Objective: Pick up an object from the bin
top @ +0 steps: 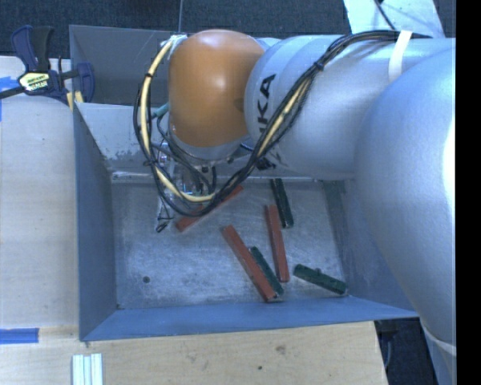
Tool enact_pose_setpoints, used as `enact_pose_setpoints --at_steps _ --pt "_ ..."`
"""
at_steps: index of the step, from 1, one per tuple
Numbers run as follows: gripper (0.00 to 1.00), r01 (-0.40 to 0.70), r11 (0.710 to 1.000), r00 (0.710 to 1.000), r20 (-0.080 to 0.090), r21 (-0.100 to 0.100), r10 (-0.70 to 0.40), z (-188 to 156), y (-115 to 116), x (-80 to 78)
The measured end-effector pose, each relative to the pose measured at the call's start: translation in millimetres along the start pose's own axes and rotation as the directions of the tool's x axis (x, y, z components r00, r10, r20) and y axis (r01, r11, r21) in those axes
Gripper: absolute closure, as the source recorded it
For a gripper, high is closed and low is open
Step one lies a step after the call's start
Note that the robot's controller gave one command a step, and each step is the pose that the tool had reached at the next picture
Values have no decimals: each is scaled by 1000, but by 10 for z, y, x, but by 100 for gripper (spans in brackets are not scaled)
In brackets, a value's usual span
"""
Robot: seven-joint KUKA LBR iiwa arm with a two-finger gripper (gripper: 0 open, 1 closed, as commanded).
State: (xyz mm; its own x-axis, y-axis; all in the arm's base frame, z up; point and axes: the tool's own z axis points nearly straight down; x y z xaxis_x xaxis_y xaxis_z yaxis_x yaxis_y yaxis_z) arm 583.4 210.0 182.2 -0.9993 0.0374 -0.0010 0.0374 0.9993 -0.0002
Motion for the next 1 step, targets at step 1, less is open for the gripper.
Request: enact_pose_setpoints --at_steps 1 --pt "0 278 961 961 -7 0 -278 1147 -358 804"
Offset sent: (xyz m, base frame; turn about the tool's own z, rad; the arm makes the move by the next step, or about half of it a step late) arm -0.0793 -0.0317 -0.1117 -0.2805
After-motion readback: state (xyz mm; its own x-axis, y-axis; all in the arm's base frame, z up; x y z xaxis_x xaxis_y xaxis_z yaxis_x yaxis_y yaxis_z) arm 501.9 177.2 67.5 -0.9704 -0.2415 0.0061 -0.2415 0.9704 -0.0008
